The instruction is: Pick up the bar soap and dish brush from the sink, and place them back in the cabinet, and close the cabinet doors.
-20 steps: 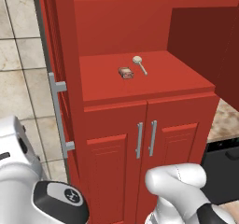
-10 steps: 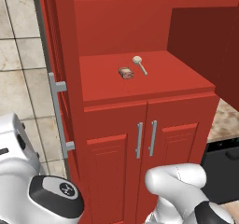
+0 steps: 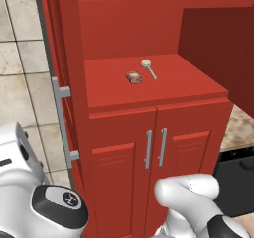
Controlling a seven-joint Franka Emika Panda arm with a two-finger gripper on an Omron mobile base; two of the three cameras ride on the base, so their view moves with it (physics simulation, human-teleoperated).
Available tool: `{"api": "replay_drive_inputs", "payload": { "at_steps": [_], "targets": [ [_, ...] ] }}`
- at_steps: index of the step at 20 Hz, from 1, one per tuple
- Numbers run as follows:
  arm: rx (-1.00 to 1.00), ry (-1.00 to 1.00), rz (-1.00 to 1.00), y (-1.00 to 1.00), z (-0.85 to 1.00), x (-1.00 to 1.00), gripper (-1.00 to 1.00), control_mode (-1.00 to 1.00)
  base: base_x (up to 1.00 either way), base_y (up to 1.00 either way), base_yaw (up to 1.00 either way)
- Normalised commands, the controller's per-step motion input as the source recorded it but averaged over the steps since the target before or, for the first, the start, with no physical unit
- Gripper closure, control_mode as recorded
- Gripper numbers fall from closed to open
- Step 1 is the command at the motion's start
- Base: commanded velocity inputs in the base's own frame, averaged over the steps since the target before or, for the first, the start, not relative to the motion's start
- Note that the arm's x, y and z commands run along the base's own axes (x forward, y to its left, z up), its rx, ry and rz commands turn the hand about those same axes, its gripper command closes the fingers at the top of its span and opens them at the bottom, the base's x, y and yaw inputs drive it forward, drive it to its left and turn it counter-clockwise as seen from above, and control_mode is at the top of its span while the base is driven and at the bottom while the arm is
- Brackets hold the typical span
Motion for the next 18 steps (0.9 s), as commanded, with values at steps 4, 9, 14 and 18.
{"api": "replay_drive_inputs", "payload": {
  "at_steps": [4, 9, 14, 18],
  "targets": [
    [0.00, -0.03, -0.01, -0.03, -0.11, 0.01, -1.00, -1.00, 0.00, 0.00, 0.00],
    [0.01, -0.06, -0.06, -0.12, -0.09, 0.01, -1.00, -1.00, 0.00, 0.00, 0.00],
    [0.00, -0.07, -0.10, -0.18, -0.01, 0.01, -1.00, -1.00, 0.00, 0.00, 0.00],
    [0.00, -0.05, -0.10, -0.13, 0.00, 0.03, -1.00, -1.00, 0.00, 0.00, 0.00]
  ]
}}
